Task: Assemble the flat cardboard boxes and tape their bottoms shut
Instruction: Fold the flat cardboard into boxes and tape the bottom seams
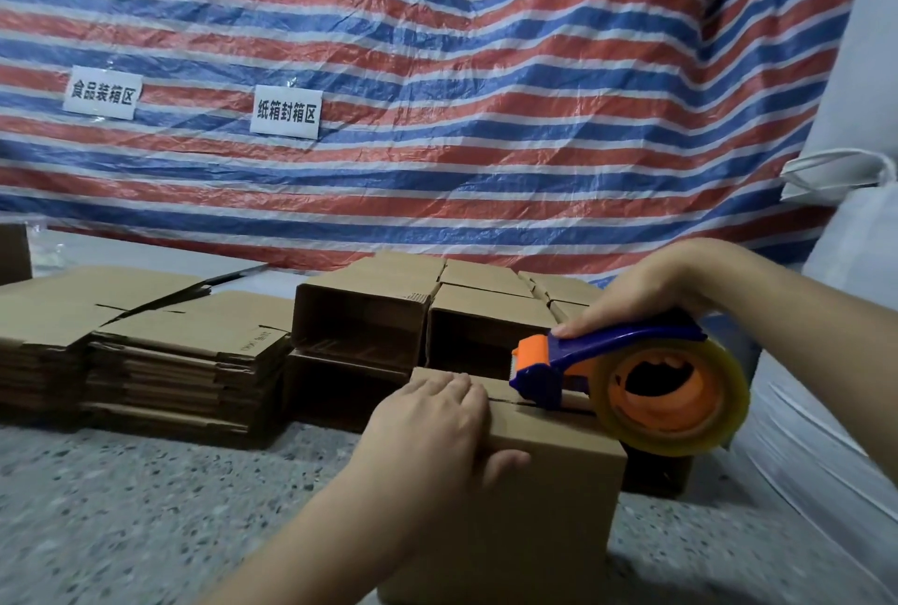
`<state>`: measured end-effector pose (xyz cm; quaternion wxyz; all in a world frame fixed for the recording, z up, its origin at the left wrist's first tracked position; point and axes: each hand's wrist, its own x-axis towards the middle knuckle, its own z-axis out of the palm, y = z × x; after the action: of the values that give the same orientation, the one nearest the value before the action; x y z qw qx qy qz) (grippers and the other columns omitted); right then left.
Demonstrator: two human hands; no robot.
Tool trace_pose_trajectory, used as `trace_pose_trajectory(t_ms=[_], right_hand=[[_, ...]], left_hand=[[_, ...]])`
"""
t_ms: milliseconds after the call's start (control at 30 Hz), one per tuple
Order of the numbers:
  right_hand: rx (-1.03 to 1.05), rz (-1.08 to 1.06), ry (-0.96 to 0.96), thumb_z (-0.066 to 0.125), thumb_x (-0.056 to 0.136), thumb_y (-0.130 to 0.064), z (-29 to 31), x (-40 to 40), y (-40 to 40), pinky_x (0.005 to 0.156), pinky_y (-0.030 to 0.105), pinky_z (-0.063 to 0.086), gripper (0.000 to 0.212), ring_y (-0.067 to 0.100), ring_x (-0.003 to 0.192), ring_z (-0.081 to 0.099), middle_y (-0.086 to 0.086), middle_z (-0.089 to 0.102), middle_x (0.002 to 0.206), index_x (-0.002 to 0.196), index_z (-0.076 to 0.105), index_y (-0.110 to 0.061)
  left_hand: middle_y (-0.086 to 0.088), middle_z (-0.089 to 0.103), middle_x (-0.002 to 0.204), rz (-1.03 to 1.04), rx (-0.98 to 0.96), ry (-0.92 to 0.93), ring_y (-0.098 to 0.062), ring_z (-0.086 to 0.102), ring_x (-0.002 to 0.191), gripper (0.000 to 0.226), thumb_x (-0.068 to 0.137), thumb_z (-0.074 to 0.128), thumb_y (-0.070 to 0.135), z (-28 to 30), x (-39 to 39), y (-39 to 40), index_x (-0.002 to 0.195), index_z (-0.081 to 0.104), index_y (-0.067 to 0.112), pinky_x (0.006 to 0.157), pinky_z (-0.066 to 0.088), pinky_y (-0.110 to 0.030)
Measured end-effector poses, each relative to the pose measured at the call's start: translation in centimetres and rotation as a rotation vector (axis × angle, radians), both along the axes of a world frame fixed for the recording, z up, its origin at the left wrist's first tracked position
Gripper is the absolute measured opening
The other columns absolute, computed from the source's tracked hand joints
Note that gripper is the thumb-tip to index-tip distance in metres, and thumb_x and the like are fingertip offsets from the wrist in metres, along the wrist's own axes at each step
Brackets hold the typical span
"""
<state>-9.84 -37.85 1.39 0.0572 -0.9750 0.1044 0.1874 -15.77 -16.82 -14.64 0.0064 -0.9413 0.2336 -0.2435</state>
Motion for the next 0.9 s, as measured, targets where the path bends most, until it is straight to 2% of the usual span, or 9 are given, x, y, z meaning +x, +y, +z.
trace_pose_trajectory(t_ms=[67,200,333,433,500,567,633,733,900], right_hand=[[-0.001,-0.004,0.009,0.071,0.051,-0.080,0.4,0.0,-0.9,0.066,0.027,0.059,0.094,0.021,0.084,0.077,0.008,0.079,0.095,0.117,0.064,-0.014],[-0.009,-0.041,0.009,0.070,0.055,-0.081,0.9,-0.6,-3.6,0.066,0.028,0.059,0.096,0.022,0.087,0.077,0.009,0.079,0.097,0.124,0.059,-0.016],[-0.047,-0.078,0.058,0.067,0.057,-0.082,-0.2,-1.0,-4.5,0.084,0.030,0.059,0.096,0.023,0.099,0.074,0.011,0.076,0.109,0.123,0.062,-0.013],[-0.009,-0.108,0.051,0.068,0.060,-0.079,-0.8,-1.0,-4.5,0.091,0.031,0.057,0.092,0.025,0.106,0.072,0.013,0.074,0.115,0.124,0.059,-0.013],[0.022,-0.123,0.053,0.070,0.054,-0.077,-0.8,-1.2,-4.6,0.098,0.033,0.055,0.097,0.027,0.110,0.071,0.015,0.073,0.117,0.125,0.060,-0.011],[0.024,-0.120,0.055,0.072,0.050,-0.077,-0.7,-1.1,-4.7,0.094,0.032,0.055,0.100,0.027,0.109,0.071,0.015,0.074,0.116,0.124,0.060,-0.011],[0.025,-0.111,0.060,0.074,0.048,-0.078,-0.7,-0.9,-4.8,0.089,0.031,0.057,0.102,0.026,0.107,0.072,0.014,0.074,0.114,0.124,0.060,-0.011],[0.029,-0.096,0.069,0.074,0.046,-0.079,-0.8,-0.6,-5.1,0.085,0.031,0.059,0.103,0.025,0.102,0.074,0.013,0.076,0.110,0.123,0.060,-0.012],[0.056,-0.066,0.098,0.076,0.048,-0.083,-0.6,-0.4,-6.2,0.069,0.028,0.059,0.103,0.021,0.090,0.076,0.009,0.078,0.103,0.123,0.061,-0.014]], left_hand=[[0.000,0.031,0.158,-0.015,0.001,0.003,-0.016,0.025,0.146,0.077,0.094,0.025,0.070,0.0,0.0,0.1,0.151,0.029,0.019,0.119,0.015,-0.029],[0.004,0.039,0.153,-0.039,-0.020,0.000,-0.014,0.031,0.142,0.072,0.093,0.023,0.070,-0.1,-0.1,0.2,0.146,0.036,0.022,0.118,0.019,-0.029],[0.006,0.045,0.146,-0.038,-0.025,0.017,-0.013,0.038,0.135,0.069,0.092,0.023,0.072,0.0,-0.4,0.2,0.139,0.042,0.025,0.115,0.024,-0.030],[0.006,0.056,0.128,-0.007,-0.029,0.030,-0.013,0.050,0.119,0.075,0.085,0.021,0.081,0.7,-0.5,-0.5,0.128,0.047,0.025,0.105,0.038,-0.032],[0.001,0.058,0.127,0.014,-0.035,0.047,-0.017,0.053,0.117,0.088,0.080,0.021,0.085,1.2,0.1,-1.6,0.137,0.040,0.021,0.100,0.044,-0.034],[-0.006,0.040,0.152,-0.011,-0.019,0.090,-0.024,0.039,0.138,0.099,0.082,0.024,0.085,1.3,0.8,-3.1,0.154,0.017,0.017,0.113,0.033,-0.042],[-0.007,0.020,0.162,-0.088,0.005,0.119,-0.024,0.019,0.149,0.098,0.086,0.026,0.081,1.1,1.2,-4.6,0.156,0.009,0.016,0.119,0.016,-0.043],[-0.006,0.026,0.160,-0.141,0.026,0.122,-0.025,0.023,0.147,0.089,0.089,0.030,0.076,-0.1,1.7,-5.7,0.155,0.016,0.018,0.120,0.015,-0.043],[-0.007,0.035,0.156,-0.135,0.020,0.054,-0.024,0.030,0.144,0.084,0.090,0.031,0.075,-0.6,2.1,-5.6,0.150,0.030,0.018,0.118,0.022,-0.043]])
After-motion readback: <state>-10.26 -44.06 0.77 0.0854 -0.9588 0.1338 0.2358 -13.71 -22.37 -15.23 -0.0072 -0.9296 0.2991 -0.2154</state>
